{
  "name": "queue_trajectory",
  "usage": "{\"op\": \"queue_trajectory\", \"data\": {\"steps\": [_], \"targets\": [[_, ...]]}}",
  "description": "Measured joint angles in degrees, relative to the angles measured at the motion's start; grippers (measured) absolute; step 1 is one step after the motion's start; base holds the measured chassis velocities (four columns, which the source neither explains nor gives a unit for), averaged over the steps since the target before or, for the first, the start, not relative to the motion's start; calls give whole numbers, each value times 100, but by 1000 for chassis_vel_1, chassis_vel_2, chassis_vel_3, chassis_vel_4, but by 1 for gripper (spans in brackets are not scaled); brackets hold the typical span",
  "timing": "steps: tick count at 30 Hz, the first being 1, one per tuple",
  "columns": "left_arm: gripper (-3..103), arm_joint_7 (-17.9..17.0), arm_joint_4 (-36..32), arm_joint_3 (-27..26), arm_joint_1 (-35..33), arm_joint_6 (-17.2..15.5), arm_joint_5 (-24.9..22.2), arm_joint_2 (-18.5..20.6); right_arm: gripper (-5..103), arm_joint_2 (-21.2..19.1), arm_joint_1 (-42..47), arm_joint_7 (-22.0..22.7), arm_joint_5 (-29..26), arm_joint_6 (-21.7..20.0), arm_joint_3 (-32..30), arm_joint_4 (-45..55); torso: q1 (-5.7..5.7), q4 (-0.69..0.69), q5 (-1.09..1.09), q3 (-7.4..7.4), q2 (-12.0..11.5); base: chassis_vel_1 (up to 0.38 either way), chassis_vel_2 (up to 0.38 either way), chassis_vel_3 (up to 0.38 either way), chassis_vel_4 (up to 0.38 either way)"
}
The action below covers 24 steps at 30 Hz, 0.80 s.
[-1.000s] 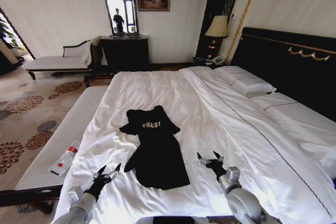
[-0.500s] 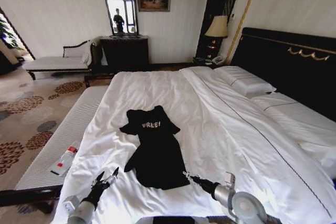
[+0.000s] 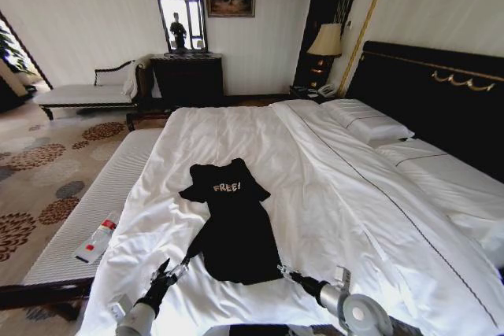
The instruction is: Fold the clothes on the bed.
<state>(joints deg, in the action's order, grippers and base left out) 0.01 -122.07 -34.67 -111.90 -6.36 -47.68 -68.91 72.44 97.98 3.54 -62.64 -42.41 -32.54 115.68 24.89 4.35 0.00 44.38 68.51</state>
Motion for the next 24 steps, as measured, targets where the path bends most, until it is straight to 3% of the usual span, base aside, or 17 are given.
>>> {"op": "queue_trajectory", "data": {"steps": [2,5,8,12,13,14,17,19,24], "targets": [[98,-8,6,9,7,-5,-21,18,102,18,-12,5,4,2,15,0,0,-1,0,0,0,0,0,0,0],[98,-44,16,13,11,-52,-197,44,93,57,-28,29,6,8,43,-1,0,-1,0,0,0,0,0,0,0],[98,-67,56,7,16,-113,-382,49,77,84,3,33,34,13,67,-1,0,-1,0,0,0,0,0,0,0],[95,-146,132,117,92,-200,-556,52,71,132,19,34,81,17,92,4,0,-1,0,0,0,0,0,0,0],[98,-158,142,152,120,-217,-591,45,60,137,22,34,91,18,95,14,0,-1,0,0,0,0,0,0,0],[98,-158,142,152,120,-217,-591,45,60,137,22,34,91,18,95,14,0,-1,0,0,0,0,0,0,0],[102,-174,205,247,272,-256,-675,40,44,147,36,45,109,19,85,26,0,-1,1,0,0,0,0,0,0],[99,-178,238,252,323,-268,-683,49,44,147,37,45,110,20,76,26,0,-1,1,0,0,0,0,0,0],[98,-220,485,279,577,-320,-689,191,17,172,40,51,112,23,42,35,0,-1,0,0,0,0,0,0,0]]}}
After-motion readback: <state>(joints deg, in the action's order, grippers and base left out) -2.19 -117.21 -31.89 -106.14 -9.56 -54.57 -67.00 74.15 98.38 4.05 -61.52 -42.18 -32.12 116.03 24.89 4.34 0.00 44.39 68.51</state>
